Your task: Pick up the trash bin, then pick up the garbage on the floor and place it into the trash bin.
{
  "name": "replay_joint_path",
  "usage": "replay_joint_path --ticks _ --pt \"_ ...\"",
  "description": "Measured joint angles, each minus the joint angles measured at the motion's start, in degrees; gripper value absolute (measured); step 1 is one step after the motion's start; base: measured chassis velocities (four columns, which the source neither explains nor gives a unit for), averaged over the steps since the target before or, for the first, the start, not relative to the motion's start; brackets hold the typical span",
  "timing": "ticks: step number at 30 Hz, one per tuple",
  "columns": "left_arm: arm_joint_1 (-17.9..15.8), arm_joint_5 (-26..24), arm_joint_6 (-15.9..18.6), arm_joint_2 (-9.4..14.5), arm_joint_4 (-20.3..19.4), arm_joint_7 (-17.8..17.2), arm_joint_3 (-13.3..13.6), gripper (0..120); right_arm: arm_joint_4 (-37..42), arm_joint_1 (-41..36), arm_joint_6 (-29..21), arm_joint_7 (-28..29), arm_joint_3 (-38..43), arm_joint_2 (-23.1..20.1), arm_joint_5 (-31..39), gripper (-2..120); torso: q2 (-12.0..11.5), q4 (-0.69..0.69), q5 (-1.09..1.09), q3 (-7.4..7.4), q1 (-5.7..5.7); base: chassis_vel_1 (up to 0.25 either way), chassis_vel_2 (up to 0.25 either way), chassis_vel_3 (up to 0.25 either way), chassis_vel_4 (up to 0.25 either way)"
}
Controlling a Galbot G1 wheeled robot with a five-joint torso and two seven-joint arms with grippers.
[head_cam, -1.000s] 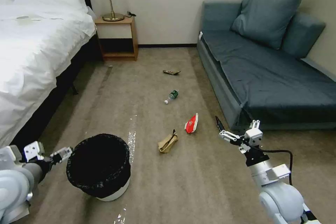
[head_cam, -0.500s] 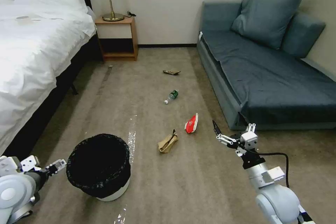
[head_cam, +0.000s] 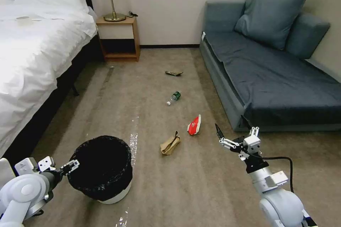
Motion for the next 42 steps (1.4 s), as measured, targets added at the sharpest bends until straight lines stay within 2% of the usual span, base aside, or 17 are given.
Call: replay_joint_path --ticks 5,11,14,17,20,23,25,28,30,31,33,42 --pt "-1.1 0.1 -0.2 -0.4 1.7 1.3 0.8 100 -0.4 -0.1 0.4 -0.2 -0.5 0.6 -0.5 100 0.0 -0.01 0.00 0.00 0.00 0.000 0.000 0.000 0.000" --pt "-2.0 -0.8 -0.5 -0.9 2.3 1.2 2.0 87 -0.8 -0.4 0.8 -0.3 -1.2 1.3 -1.4 100 0.0 -0.01 0.00 0.00 0.00 0.000 0.000 0.000 0.000" --pt "-1.8 -1.0 -0.6 -1.1 2.3 0.8 2.4 72 -0.8 -0.6 1.0 -0.3 -1.3 1.4 -1.6 100 0.0 -0.01 0.00 0.00 0.00 0.000 0.000 0.000 0.000" --pt "-1.6 -1.1 -0.6 -1.1 2.2 0.8 2.4 67 -0.7 -0.6 1.1 -0.3 -1.3 1.3 -1.6 100 0.0 -0.01 0.00 0.00 0.00 0.000 0.000 0.000 0.000" --pt "-1.1 -1.6 -0.5 -1.1 2.2 0.7 2.0 48 -0.1 -1.1 1.2 -0.3 -1.1 0.9 -1.6 100 0.0 -0.01 0.00 0.00 0.00 0.000 0.000 0.000 0.000" --pt "-0.9 -1.8 -0.5 -1.1 2.1 0.7 1.9 43 0.0 -1.2 1.2 -0.3 -1.0 0.8 -1.6 100 0.0 -0.01 0.00 0.00 0.00 0.000 0.000 0.000 0.000" --pt "-0.4 -2.3 -0.5 -1.2 1.8 0.5 1.6 30 0.4 -1.8 1.3 -0.3 -1.0 0.7 -1.8 100 0.0 0.00 0.00 0.00 0.00 0.000 0.000 0.000 0.000" --pt "-0.2 -2.4 -0.5 -1.2 1.7 0.5 1.5 26 0.6 -2.1 1.4 -0.3 -1.0 0.7 -1.9 100 0.0 -0.01 0.00 0.00 0.00 0.000 0.000 0.000 0.000" --pt "0.1 -2.5 -0.5 -1.2 1.5 0.6 1.4 12 1.0 -2.8 1.5 -0.3 -0.9 0.6 -2.0 100 0.0 -0.01 0.00 0.00 0.00 0.000 0.000 0.000 0.000" --pt "0.1 -2.5 -0.5 -1.2 1.5 0.6 1.4 12 1.0 -2.8 1.5 -0.3 -0.9 0.6 -2.0 100 0.0 -0.01 0.00 0.00 0.00 0.000 0.000 0.000 0.000" --pt "0.2 -2.6 -0.4 -1.3 1.4 0.6 1.4 2 1.3 -3.2 1.6 -0.3 -0.7 0.6 -2.1 100 0.0 -0.01 0.00 0.00 0.00 0.000 0.000 0.000 0.000" --pt "0.6 -2.0 -0.4 -1.8 1.7 1.6 1.4 1 1.5 -4.3 1.8 -0.3 -0.4 0.7 -2.1 100 0.0 0.00 0.02 0.00 0.00 0.000 0.000 0.000 0.000"
